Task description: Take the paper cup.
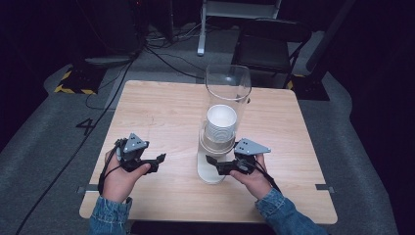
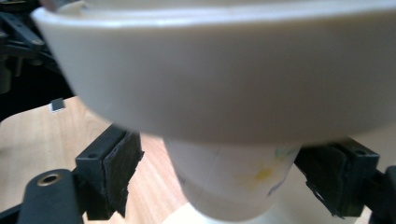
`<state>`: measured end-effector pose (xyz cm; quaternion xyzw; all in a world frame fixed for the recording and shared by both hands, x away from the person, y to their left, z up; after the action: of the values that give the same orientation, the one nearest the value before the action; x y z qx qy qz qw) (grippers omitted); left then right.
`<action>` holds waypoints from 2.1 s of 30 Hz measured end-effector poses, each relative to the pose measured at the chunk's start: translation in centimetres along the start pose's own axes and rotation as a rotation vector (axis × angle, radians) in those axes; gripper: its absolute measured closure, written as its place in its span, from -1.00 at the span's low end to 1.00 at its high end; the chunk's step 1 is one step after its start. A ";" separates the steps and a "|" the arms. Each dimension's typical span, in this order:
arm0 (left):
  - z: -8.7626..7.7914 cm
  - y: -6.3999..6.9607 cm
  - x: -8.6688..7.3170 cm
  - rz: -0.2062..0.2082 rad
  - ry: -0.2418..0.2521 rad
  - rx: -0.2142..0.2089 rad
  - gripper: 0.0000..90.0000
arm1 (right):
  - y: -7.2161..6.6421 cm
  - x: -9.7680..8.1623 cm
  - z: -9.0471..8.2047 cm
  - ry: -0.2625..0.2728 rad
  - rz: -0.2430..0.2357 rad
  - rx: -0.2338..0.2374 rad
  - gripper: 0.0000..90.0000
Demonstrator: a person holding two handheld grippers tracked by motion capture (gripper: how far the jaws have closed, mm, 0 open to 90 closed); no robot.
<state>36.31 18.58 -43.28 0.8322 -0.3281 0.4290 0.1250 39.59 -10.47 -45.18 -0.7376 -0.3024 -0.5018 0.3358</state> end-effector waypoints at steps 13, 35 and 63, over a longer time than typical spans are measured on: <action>0.2 0.2 -0.1 0.004 -0.008 -0.004 -0.43 | -0.4 0.6 0.0 0.126 0.002 -0.068 -0.41; -0.1 0.3 -0.2 0.003 -0.003 -0.005 -0.42 | -0.3 0.4 -0.1 0.088 -0.035 -0.077 -0.32; 0.1 0.5 -0.2 0.005 -0.008 -0.018 -0.42 | 0.2 -0.2 -0.1 0.074 -0.041 -0.056 -0.31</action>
<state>35.93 18.27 -43.52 0.8320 -0.3343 0.4232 0.1302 39.57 -10.70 -45.35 -0.7213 -0.2907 -0.5438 0.3155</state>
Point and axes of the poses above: each handheld gripper's, and its own axes: z roughly forward along the jaws, x roughly out of its top, y roughly to its right, the point moved 4 cm from there along z, roughly forward along the jaws, and after that the axes turned 9 degrees about z, right-handed, at the moved point
